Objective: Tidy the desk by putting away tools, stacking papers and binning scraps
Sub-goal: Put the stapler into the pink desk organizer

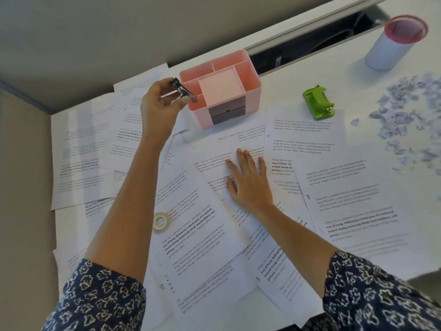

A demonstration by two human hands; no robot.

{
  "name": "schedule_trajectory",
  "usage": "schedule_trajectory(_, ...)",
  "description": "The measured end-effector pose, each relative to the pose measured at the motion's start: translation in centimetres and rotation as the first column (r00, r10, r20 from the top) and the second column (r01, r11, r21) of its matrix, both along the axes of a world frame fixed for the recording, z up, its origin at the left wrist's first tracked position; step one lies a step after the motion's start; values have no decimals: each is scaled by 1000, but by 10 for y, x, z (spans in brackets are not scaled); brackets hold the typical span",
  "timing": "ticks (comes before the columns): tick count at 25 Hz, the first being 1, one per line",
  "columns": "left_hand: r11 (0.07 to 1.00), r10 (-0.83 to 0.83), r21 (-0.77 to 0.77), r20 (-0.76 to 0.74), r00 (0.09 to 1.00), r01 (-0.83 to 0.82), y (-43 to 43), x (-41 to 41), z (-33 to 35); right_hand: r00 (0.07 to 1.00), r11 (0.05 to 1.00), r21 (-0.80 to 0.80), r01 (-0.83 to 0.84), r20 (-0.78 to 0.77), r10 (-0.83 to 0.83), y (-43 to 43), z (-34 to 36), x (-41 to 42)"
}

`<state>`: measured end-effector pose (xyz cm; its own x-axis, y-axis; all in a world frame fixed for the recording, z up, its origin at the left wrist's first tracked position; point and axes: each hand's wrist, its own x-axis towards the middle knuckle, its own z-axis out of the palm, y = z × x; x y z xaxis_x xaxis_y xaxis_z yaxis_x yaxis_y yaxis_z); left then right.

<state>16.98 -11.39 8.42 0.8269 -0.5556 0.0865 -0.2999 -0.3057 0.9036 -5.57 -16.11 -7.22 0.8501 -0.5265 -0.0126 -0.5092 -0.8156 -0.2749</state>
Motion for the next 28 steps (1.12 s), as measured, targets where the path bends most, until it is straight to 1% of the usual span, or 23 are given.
schedule_trajectory(2, 999, -18, 32, 0, 1000, 18, -6, 0, -1, 1000, 1000, -4, -2, -6, 2, 0, 0, 0)
schedule_trajectory(4, 995, -39, 96, 18, 999, 37, -11, 1, -7, 1000, 1000, -7, -3, -13, 3, 0, 1, 0)
schedule_trajectory(9, 979, -44, 204, 98, 994, 24, -15, -3, -26, 1000, 1000, -4, -4, -28, 4, -1, 0, 0)
schedule_trajectory(17, 931, 13, 357, 185, 983, -79, -17, 5, -35, 1000, 1000, -11, -2, -25, 2, 0, 0, 0)
schedule_trajectory(28, 888, -16, 458, 106, 994, -35, -20, 12, -48, 1000, 1000, -6, 3, -25, -3, 0, -1, 1)
